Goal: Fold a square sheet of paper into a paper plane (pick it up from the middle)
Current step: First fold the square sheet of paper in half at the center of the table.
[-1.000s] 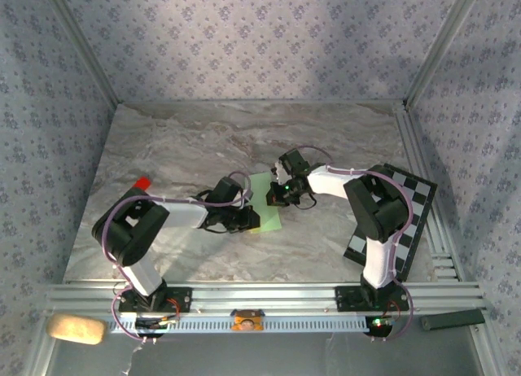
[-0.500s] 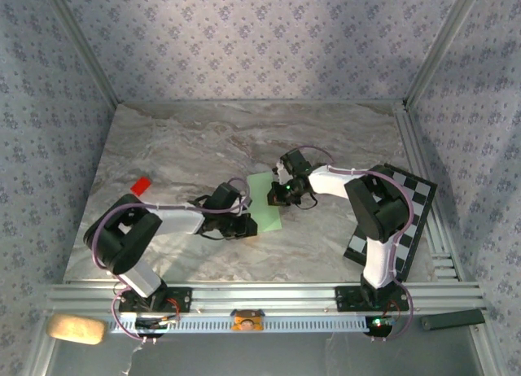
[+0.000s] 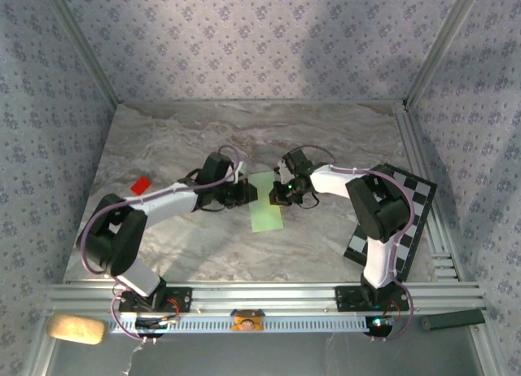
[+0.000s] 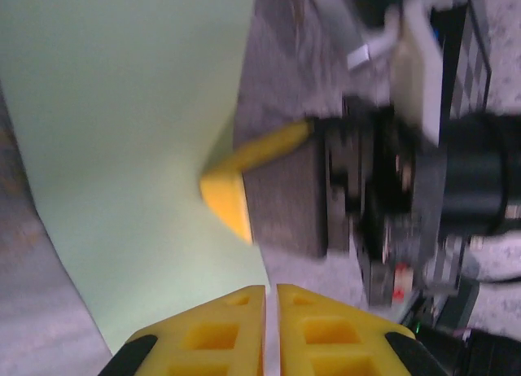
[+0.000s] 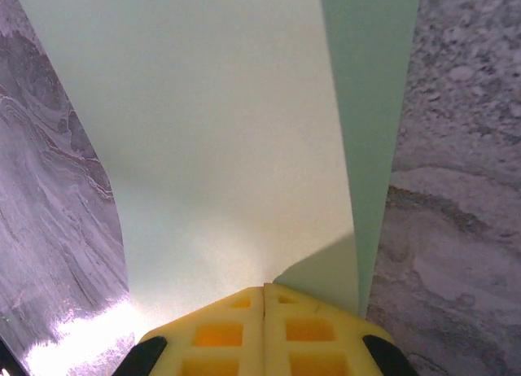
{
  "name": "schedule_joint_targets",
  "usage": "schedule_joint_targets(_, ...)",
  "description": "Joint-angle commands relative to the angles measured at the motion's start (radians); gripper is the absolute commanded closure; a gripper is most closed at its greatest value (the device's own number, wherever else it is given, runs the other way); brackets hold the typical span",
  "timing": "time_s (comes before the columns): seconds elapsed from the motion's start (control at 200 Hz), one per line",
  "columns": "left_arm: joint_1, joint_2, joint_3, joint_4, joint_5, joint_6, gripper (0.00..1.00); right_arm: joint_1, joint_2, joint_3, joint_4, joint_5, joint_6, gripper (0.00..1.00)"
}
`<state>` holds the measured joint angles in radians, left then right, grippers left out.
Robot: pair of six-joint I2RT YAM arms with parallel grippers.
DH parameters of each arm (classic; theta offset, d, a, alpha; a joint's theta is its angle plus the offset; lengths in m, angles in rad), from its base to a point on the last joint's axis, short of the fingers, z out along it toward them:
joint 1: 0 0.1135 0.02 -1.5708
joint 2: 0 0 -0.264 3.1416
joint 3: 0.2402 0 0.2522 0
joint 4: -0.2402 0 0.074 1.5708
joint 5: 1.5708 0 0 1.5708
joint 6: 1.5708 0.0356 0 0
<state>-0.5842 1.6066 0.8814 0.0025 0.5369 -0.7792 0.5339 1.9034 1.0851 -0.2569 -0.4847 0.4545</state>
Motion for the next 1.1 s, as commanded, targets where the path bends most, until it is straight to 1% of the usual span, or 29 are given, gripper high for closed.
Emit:
schedule_joint_targets(0.0,0.017,0.088,0.057,-0.029,0.037,0.006,0.89,-0.017,0.042,-0.045,-0.134,0.11,-0.025,1.0)
schedule_joint_targets(0.16,0.017,0.172,0.102,-0.009,0.036,0.011,0.89,-0.016,0.041,-0.048,-0.136,0.106,-0.027,1.0)
schedule_joint_targets(0.255,0.019,0.203,0.099,-0.002,0.006,0.013,0.89,-0.015,0.039,-0.05,-0.136,0.101,-0.03,1.0)
schedule_joint_targets(0.385,0.02,0.254,0.086,-0.044,-0.064,0.05,0.89,-0.012,0.043,-0.045,-0.14,0.095,-0.036,1.0)
schedule_joint_targets(0.55,0.019,0.31,0.054,-0.056,-0.091,0.071,0.91,-0.009,0.042,-0.044,-0.142,0.101,-0.036,1.0)
schedule_joint_targets(0.64,0.021,0.305,0.062,-0.071,-0.086,0.084,0.91,-0.009,0.046,-0.042,-0.142,0.104,-0.038,1.0)
schedule_joint_targets(0.86,0.026,0.221,0.151,-0.157,-0.064,0.109,0.87,-0.012,0.045,-0.036,-0.152,0.107,-0.043,1.0)
schedule_joint_targets(0.935,0.033,0.221,0.177,-0.162,-0.041,0.113,0.86,-0.013,0.043,-0.033,-0.154,0.107,-0.044,1.0)
schedule_joint_targets(1.094,0.04,0.259,0.199,-0.154,-0.036,0.102,0.86,-0.012,0.045,-0.027,-0.157,0.106,-0.043,1.0)
